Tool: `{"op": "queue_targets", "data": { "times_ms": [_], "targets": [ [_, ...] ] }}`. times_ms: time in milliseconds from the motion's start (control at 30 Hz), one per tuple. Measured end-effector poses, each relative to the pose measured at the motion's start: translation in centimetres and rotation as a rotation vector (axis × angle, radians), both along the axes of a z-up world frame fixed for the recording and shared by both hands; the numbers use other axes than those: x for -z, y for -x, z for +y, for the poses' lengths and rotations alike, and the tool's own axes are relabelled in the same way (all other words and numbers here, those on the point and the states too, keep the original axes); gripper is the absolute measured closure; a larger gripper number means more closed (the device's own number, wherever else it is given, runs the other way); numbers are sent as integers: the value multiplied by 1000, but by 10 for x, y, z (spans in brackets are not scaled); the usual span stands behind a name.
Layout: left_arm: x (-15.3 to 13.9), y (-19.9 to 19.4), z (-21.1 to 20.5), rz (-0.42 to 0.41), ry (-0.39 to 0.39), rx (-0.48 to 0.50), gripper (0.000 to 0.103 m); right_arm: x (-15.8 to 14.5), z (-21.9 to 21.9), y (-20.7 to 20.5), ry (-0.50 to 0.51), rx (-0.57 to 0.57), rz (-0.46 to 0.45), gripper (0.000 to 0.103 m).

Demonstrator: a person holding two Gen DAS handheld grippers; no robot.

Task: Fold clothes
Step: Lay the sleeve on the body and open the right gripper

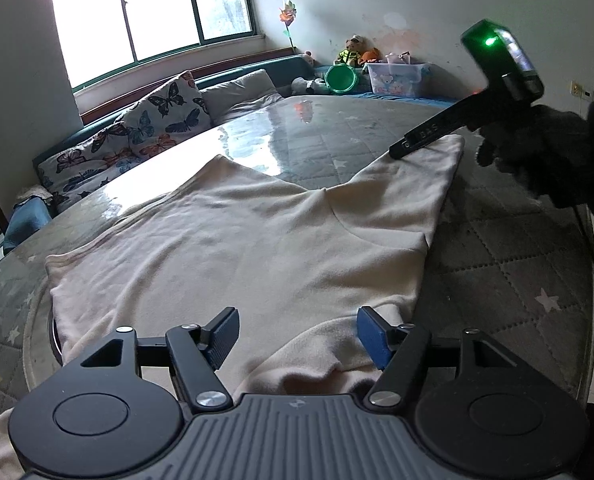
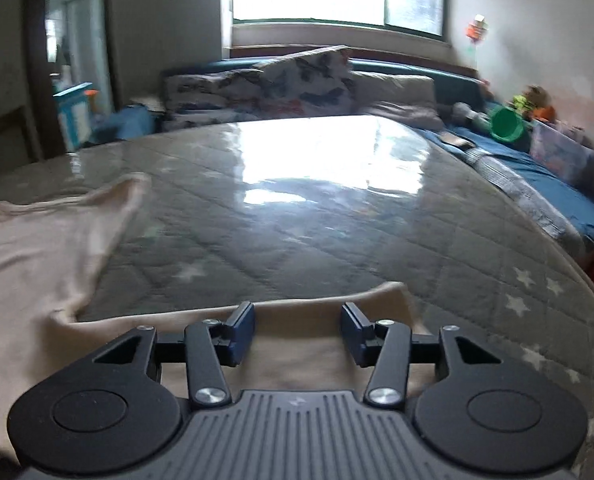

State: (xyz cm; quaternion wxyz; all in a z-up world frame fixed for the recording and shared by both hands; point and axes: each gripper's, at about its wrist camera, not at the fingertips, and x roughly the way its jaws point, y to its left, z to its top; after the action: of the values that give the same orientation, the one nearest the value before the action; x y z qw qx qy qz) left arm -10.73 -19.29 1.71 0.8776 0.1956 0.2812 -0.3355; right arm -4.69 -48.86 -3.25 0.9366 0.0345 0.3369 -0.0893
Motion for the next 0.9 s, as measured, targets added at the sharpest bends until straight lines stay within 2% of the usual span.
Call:
{"op": "queue_targets", "data": {
  "times_ms": [133,267,333,500,667,767,900],
  "targets": [
    [-1,0,2,18,11,5,34,-3,-12,3,8,62,-2,43],
    [-10,1,11,21,50,1,33,-9,2,17,4,-6,-24,40],
    [-15,-2,20,23,76,-31,32,-10,11,23,-7,-44,-32,33],
    [-18,-13,49,27,86,-141,32,0,28,27,10,-89,8,29],
    [-13,-17,77,56,90,-223,32,-10,41,38,-8,-122,-18,28],
    [-7,-13,87,68,86,-238,32,-16,63,47,-9,-214,-43,23],
    [-3,-4,88,57,74,-229,32,-19,100,55,12,-346,-59,22]
  ]
}}
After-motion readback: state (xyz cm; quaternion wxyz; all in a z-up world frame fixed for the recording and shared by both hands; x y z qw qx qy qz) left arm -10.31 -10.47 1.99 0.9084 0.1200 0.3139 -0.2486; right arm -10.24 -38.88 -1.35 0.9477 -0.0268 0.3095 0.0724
